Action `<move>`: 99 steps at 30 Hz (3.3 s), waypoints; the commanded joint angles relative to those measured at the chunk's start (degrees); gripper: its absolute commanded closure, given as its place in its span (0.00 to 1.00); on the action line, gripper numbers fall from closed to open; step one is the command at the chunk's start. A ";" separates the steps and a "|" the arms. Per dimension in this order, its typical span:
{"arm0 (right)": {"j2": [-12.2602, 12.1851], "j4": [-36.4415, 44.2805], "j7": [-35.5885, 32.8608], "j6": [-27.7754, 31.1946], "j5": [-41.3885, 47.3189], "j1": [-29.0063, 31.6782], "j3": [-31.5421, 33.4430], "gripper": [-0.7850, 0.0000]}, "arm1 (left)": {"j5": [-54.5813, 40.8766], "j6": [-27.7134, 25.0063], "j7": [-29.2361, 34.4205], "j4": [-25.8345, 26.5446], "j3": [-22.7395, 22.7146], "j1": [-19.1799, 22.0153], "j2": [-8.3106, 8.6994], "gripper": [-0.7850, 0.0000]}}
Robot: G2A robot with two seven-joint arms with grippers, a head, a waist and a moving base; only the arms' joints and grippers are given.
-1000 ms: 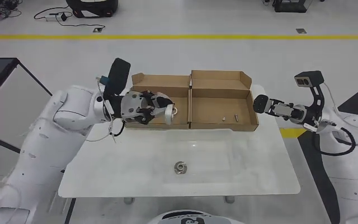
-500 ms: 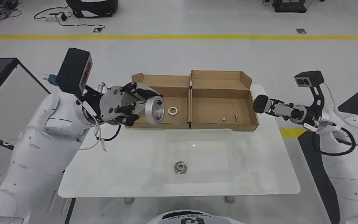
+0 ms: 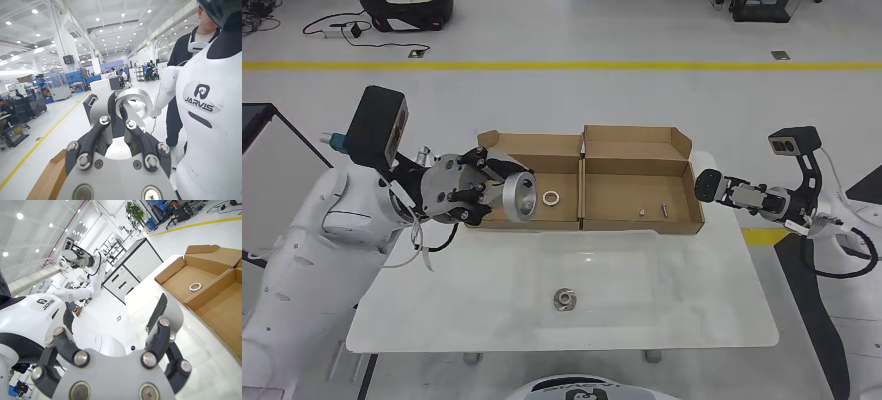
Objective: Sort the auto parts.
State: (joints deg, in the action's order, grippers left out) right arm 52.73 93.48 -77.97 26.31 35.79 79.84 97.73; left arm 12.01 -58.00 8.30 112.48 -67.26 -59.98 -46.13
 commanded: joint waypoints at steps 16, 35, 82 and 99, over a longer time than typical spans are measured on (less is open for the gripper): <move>0.00 0.00 0.00 0.00 0.00 0.00 0.00 0.00 | 0.01 0.00 -0.05 0.00 0.00 0.00 0.00 1.00; 0.00 0.00 0.00 0.00 0.00 0.00 0.00 0.00 | -12.02 0.00 -8.54 4.59 1.17 -2.98 -1.57 1.00; 0.00 0.00 0.00 0.00 0.00 0.00 0.00 0.00 | -17.63 0.00 0.29 6.01 -4.91 -7.81 -7.21 1.00; 0.00 0.00 0.00 0.00 0.00 0.00 0.00 0.00 | -22.31 0.00 1.28 5.85 -6.69 -10.67 -8.12 1.00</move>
State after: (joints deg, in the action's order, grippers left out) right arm 52.73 93.48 -77.97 26.31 35.79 79.84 97.73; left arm -8.99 -58.00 10.40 118.16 -73.92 -70.47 -54.08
